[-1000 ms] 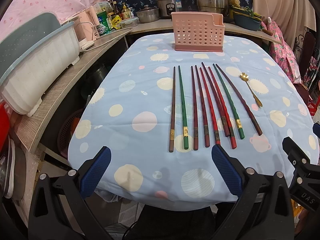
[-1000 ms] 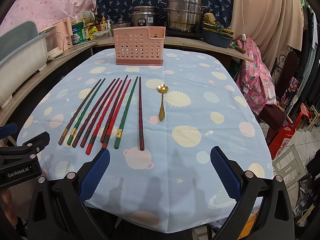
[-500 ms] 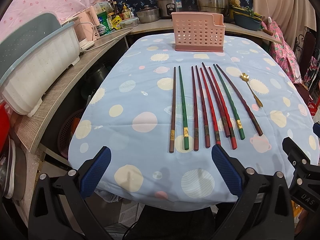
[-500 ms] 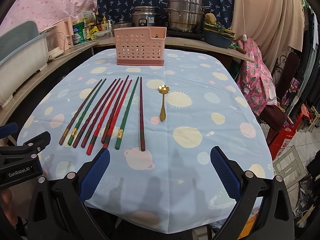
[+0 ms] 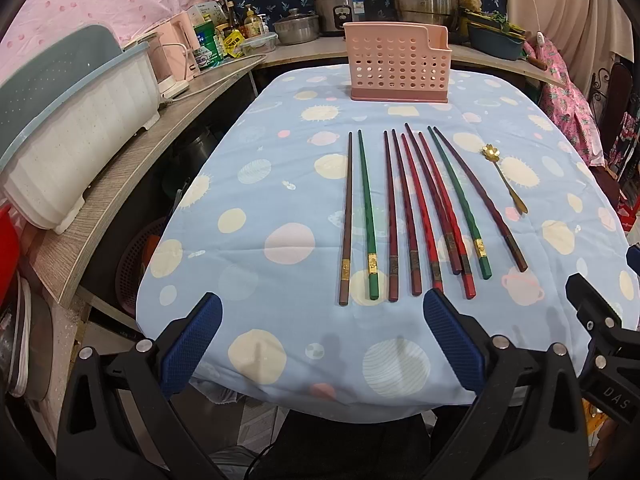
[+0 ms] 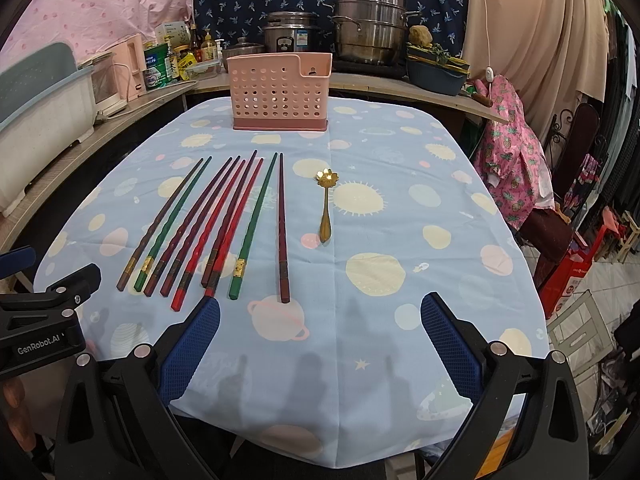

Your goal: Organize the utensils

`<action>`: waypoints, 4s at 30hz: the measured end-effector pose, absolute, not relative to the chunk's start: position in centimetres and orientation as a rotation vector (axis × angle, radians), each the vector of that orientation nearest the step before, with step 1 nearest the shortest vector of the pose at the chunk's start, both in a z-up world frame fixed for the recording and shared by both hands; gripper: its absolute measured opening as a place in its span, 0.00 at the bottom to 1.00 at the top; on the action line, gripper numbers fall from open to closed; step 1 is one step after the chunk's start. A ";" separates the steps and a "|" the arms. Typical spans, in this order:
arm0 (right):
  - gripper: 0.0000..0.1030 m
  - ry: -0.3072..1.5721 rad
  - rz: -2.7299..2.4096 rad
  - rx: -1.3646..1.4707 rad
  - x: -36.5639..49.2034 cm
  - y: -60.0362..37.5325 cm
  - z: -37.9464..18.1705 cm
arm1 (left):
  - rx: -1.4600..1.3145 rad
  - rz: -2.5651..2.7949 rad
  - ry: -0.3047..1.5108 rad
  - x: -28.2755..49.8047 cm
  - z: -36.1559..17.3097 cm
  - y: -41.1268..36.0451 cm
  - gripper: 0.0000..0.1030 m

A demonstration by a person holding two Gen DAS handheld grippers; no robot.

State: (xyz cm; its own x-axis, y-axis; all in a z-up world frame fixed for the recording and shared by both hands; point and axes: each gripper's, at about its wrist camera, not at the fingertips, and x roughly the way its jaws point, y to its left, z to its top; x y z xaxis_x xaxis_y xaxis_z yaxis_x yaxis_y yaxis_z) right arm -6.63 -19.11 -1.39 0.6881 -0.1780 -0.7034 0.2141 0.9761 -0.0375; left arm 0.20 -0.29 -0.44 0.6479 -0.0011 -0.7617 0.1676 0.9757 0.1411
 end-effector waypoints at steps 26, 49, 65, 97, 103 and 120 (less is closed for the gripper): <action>0.93 0.824 -0.209 0.144 -2.4 -22.0 -3.0 | 0.132 -0.078 0.952 6.1 -3.1 1.5 0.90; 0.46 0.913 -0.160 0.260 3.6 -24.4 -5.8 | 0.111 -0.117 1.065 7.5 -6.2 1.8 0.35; 0.10 0.943 -0.098 0.371 5.5 -25.8 -7.2 | 0.108 -0.106 1.076 7.8 -6.2 2.0 0.30; 0.02 0.773 -0.107 0.279 5.7 -26.6 1.9 | -0.048 -0.157 0.911 10.5 3.5 3.5 0.07; 0.02 0.729 -0.103 0.259 7.5 -26.8 4.1 | -0.052 -0.154 0.804 13.5 8.2 3.4 0.07; 0.02 0.573 -0.057 0.328 17.0 -30.8 12.5 | -0.122 -0.236 0.513 23.9 23.7 -0.2 0.07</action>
